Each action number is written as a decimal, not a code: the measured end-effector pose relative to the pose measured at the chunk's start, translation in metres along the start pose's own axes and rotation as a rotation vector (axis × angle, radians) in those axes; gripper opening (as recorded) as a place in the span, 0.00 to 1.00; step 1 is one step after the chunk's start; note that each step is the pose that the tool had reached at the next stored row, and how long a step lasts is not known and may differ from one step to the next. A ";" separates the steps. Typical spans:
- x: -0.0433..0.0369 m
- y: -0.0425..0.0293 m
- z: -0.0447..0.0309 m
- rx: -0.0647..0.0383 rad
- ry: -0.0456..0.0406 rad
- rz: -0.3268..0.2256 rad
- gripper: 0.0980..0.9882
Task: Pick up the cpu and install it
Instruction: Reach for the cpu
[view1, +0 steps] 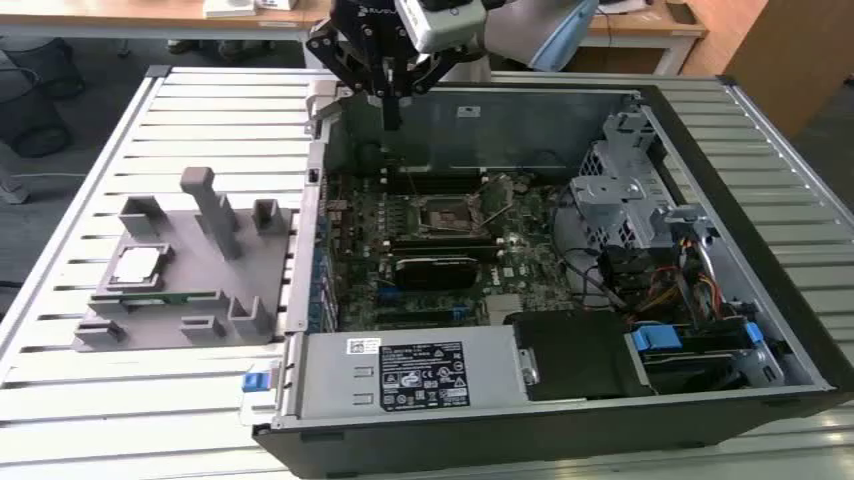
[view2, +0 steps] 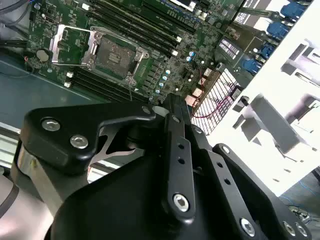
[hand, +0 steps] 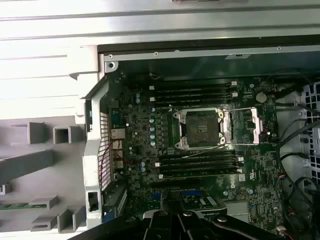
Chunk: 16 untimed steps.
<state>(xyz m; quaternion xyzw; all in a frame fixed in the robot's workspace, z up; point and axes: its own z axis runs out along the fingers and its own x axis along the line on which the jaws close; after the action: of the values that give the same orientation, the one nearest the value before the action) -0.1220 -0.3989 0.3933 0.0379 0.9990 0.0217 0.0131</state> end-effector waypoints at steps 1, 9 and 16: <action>0.0000 0.0000 0.0000 0.000 0.0000 0.000 0.02; 0.0024 -0.0002 0.0000 0.000 -0.0001 0.000 0.02; 0.0099 -0.0007 -0.0002 0.000 0.0000 0.000 0.02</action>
<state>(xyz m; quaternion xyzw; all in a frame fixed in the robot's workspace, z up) -0.1319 -0.3989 0.3933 0.0379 0.9990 0.0217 0.0131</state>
